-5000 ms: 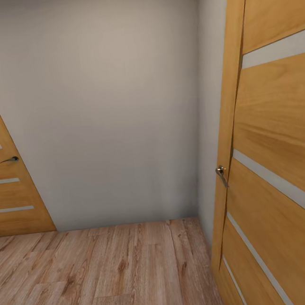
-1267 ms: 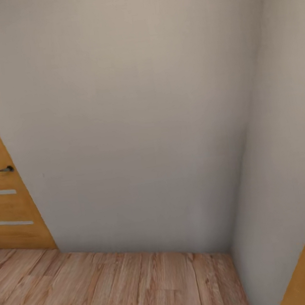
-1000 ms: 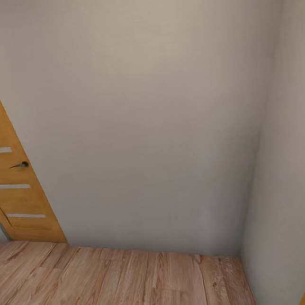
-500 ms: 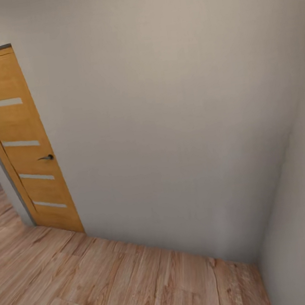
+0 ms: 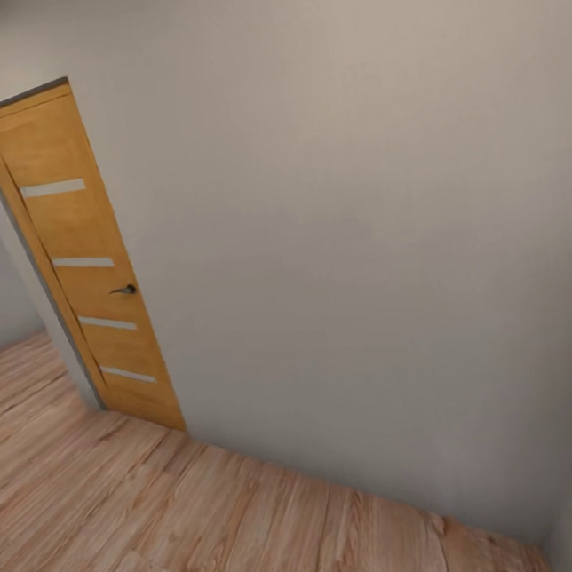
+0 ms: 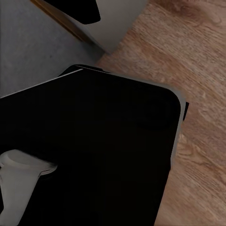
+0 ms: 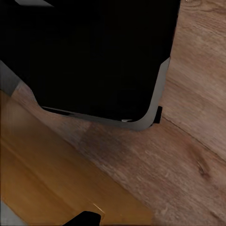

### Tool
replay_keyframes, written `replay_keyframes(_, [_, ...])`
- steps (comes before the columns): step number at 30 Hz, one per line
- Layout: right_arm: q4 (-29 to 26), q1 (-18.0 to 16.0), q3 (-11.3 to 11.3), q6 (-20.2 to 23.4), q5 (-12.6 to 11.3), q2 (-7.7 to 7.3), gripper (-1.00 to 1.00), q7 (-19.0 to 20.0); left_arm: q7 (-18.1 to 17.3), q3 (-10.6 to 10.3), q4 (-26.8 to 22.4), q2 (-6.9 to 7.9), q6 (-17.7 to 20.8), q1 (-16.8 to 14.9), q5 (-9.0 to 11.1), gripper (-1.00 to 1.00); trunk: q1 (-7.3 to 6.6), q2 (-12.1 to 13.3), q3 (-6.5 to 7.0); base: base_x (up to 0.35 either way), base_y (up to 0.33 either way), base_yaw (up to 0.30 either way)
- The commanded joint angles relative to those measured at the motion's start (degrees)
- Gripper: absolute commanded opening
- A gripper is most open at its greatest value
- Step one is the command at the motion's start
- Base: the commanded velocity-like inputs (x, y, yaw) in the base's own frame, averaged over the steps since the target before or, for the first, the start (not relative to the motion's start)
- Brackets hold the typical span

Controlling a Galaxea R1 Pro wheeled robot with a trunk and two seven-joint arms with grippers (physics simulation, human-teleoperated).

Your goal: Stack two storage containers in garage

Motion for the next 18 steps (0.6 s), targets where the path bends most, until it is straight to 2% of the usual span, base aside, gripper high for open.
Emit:
replay_keyframes(1, [0.17,-0.06,0.40,-0.31,-0.61,0.00,1.00,0.30,0.06,0.17,-0.01,-0.02,-0.13,0.01,0.09,1.00,0.05,-0.02,-0.01,0.321,0.000,0.246])
replay_keyframes(7, [0.17,-0.07,0.40,-0.33,-0.60,0.00,1.00,0.30,0.06,0.18,-0.01,-0.02,-0.13,0.02,0.09,1.00,0.05,-0.02,-0.01,0.321,0.000,0.189])
replay_keyframes(18, [0.17,-0.05,0.48,-0.47,-0.50,-0.02,1.00,0.23,0.06,0.18,-0.01,-0.02,-0.13,0.03,0.09,1.00,0.05,-0.02,-0.01,0.307,0.000,0.009])
